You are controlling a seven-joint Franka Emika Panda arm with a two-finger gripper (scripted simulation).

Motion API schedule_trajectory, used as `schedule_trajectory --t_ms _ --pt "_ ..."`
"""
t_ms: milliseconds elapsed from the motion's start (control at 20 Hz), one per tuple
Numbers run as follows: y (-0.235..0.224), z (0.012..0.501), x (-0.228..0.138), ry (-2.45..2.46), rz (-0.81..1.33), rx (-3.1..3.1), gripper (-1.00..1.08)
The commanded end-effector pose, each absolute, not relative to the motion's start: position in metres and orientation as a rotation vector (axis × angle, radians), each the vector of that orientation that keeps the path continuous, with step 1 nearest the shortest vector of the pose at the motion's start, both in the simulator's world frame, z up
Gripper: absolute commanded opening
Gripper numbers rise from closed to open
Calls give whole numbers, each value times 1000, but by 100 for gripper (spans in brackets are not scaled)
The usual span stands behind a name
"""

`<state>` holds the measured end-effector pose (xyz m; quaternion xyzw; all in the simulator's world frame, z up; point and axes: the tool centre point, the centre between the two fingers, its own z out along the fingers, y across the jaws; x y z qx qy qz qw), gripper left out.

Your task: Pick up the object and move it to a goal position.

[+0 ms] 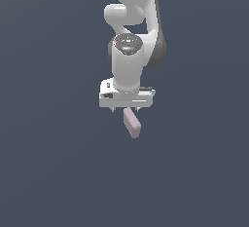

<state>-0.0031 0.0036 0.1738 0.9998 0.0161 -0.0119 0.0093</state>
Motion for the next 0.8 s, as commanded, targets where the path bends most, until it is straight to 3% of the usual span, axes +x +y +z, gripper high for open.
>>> schedule_trajectory --t_ms 0,750 --pt "3 174 -3 44 -41 3123 100" --pt "15 162 -2 319 -26 3114 100"
